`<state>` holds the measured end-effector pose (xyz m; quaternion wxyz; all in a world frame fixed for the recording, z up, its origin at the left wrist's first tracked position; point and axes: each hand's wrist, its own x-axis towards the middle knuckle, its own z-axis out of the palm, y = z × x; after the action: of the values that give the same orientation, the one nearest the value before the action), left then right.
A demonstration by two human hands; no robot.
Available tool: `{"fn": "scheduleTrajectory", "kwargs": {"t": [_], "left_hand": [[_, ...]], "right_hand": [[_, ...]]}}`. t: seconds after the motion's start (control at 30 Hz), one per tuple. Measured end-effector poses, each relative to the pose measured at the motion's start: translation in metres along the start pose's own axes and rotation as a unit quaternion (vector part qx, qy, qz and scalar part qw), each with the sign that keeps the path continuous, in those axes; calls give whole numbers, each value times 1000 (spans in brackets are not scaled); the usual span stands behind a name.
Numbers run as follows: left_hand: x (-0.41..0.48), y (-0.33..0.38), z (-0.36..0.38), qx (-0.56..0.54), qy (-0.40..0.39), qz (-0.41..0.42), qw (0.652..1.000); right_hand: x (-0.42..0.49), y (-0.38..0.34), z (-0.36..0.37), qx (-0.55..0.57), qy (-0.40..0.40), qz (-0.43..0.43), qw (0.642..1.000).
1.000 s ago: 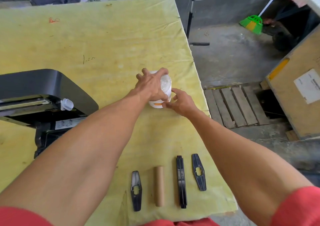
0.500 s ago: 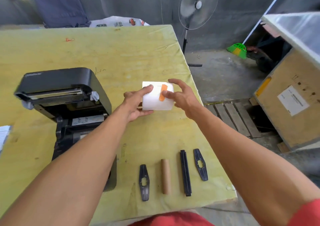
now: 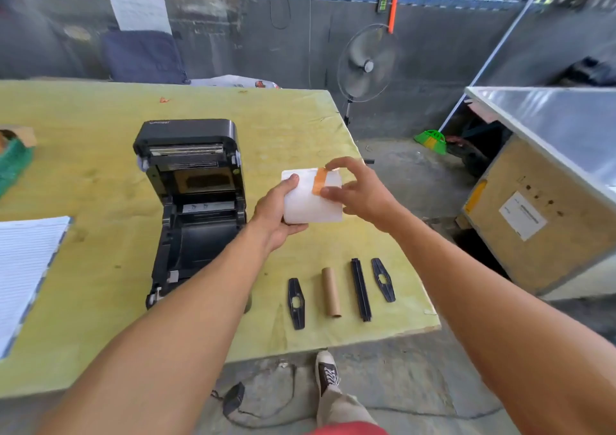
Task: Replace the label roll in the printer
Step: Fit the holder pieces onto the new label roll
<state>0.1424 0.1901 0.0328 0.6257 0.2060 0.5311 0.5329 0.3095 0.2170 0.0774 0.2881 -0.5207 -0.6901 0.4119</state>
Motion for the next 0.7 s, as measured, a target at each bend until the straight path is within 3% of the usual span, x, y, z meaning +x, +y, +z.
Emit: {"fn": "scheduleTrajectory", "kwargs": {"t": [0.13,0.43,0.53,0.63,0.7], "left_hand": [[-17,0,1,11,49,14,999],[-40,-4,-5,29,70,19,997],[-43,-8,-8,19,71,11,997],[-41,-12,-15,20,79,8,997],[-38,-16,-20,18,86,2,996]], "right_hand": [[-24,-8,9,-274,35,-76,958],[-42,-9,15,-382,92,-252,884],[-43,-11,20,-366,101,-236,894],[-35,-18,16,-238,217,-128,938],[-27,-21,8,-197,256,-90,942]]}}
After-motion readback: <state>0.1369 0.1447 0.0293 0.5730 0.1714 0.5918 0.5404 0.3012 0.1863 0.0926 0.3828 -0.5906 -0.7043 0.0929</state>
